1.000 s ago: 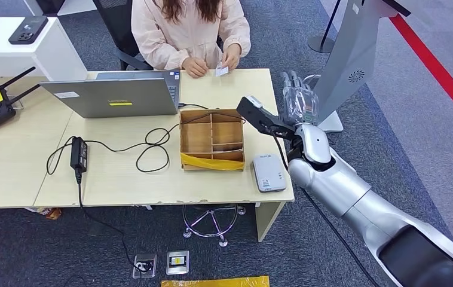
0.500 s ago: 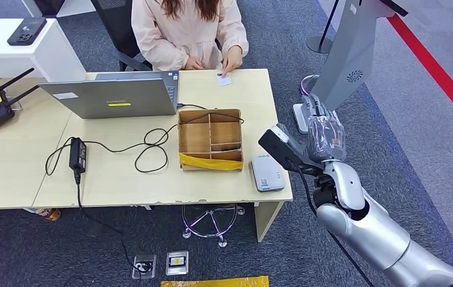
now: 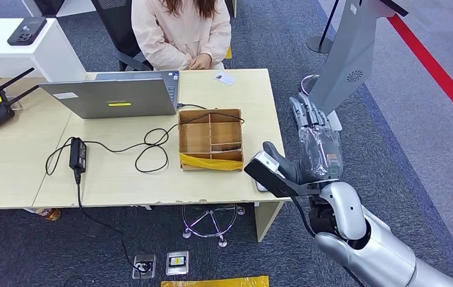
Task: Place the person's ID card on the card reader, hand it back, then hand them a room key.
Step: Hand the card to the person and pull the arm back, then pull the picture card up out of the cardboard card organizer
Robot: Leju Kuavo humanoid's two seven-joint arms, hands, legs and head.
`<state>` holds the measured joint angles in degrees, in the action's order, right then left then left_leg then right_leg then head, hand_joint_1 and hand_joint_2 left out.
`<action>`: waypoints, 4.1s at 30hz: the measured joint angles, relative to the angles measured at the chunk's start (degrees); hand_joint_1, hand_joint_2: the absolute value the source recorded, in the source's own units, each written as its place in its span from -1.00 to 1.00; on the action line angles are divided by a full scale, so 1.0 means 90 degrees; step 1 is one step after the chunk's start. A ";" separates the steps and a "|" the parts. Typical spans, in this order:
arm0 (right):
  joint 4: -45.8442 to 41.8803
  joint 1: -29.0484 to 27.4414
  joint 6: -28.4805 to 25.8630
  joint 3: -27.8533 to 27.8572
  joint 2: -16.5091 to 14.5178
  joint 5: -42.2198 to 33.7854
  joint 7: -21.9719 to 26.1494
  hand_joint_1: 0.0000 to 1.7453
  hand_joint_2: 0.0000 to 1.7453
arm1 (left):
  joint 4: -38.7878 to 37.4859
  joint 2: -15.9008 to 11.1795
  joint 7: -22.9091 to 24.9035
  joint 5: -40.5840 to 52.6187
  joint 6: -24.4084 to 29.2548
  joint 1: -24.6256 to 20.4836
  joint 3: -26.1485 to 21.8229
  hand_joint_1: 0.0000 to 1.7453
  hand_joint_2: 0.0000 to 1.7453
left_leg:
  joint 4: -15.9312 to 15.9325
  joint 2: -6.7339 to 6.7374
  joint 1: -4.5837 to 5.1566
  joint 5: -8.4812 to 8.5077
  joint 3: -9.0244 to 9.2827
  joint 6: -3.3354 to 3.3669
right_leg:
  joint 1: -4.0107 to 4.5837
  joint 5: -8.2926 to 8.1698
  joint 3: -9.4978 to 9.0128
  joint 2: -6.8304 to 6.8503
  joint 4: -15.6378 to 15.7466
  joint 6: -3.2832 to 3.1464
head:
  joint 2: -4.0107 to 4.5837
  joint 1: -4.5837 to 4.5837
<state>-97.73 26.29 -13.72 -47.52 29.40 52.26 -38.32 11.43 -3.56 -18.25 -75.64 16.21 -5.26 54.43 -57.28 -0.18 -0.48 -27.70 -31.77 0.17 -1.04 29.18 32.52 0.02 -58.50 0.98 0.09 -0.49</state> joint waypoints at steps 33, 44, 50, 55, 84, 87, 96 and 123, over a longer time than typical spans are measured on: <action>0.1127 -0.0912 0.0030 -0.0390 -0.1367 0.1392 0.0302 -1.00 1.00 | 0.0001 0.0066 0.0070 0.0136 0.0140 -0.0007 -0.0122 -1.00 -1.00 | 0.0003 0.0000 -0.0001 0.0000 -0.0002 -0.0001 | 0.0001 0.0001 0.0001 0.0000 -0.0001 -0.0001 | 0.0000 0.0000; 0.2201 -0.0450 0.0025 -0.0345 -0.1871 0.1491 0.0544 -1.00 1.00 | 0.0000 0.0072 0.0127 0.0222 0.0096 -0.0051 -0.0122 -1.00 -1.00 | 0.0002 0.0000 -0.0001 0.0001 -0.0002 -0.0001 | 0.0001 0.0000 0.0000 0.0000 -0.0001 -0.0001 | 0.0000 -0.0001; 0.2823 -0.0033 -0.0059 -0.0341 -0.2129 0.1321 0.0719 -1.00 1.00 | 0.0001 0.0086 0.0220 0.0324 0.0082 -0.0123 -0.0120 -1.00 -1.00 | 0.0002 0.0000 -0.0001 0.0002 -0.0002 -0.0001 | 0.0001 0.0000 0.0001 0.0000 -0.0002 -0.0001 | 0.0000 -0.0001; 0.3315 0.0232 -0.0112 -0.0340 -0.2313 0.1260 0.0788 -1.00 1.00 | 0.0001 0.0098 0.0242 0.0354 0.0081 -0.0153 -0.0118 -1.00 -1.00 | 0.0002 0.0000 -0.0001 0.0003 -0.0002 -0.0001 | 0.0001 0.0000 0.0001 0.0000 -0.0002 -0.0001 | 0.0000 0.0000; 0.5123 0.0830 -0.0141 -0.0342 -0.3045 0.1067 0.1016 -1.00 1.00 | 0.0000 0.0099 0.0395 0.0561 0.0028 -0.0262 -0.0105 -1.00 -1.00 | 0.0001 0.0000 -0.0001 0.0003 -0.0002 -0.0001 | 0.0001 0.0000 0.0002 -0.0001 -0.0002 -0.0001 | 0.0000 -0.0001; 0.5209 0.0866 -0.0130 -0.0342 -0.3099 0.1070 0.1016 -1.00 1.00 | 0.0000 0.0101 0.0408 0.0574 0.0025 -0.0267 -0.0103 -1.00 -1.00 | 0.0001 0.0000 -0.0001 0.0003 -0.0002 -0.0001 | 0.0001 0.0000 0.0002 -0.0001 -0.0002 -0.0001 | 0.0000 -0.0001; 0.5452 0.0944 0.0008 -0.0345 -0.3220 0.1064 0.1024 -1.00 1.00 | 0.0000 0.0098 0.0447 0.0579 -0.0065 -0.0256 -0.0103 -1.00 -1.00 | 0.0001 0.0000 -0.0001 0.0003 -0.0003 -0.0001 | 0.0001 0.0000 0.0002 0.0000 -0.0002 -0.0001 | 0.0000 -0.0001; 0.6473 0.1164 0.0098 -0.0285 -0.3386 0.0910 0.1066 -1.00 1.00 | 0.0000 0.0099 0.0464 0.0681 -0.0061 -0.0270 -0.0050 -1.00 -1.00 | 0.0001 0.0000 -0.0001 0.0003 -0.0002 -0.0001 | 0.0001 0.0000 0.0004 -0.0002 -0.0002 -0.0001 | 0.0000 -0.0001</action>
<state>-39.48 36.77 -12.84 -50.09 -1.07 60.45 -28.73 11.43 -2.67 -14.07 -69.51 15.66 -7.69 53.98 -57.28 -0.19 -0.48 -27.68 -31.79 0.16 -1.03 29.18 32.56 0.00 -58.52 0.97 0.09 -0.50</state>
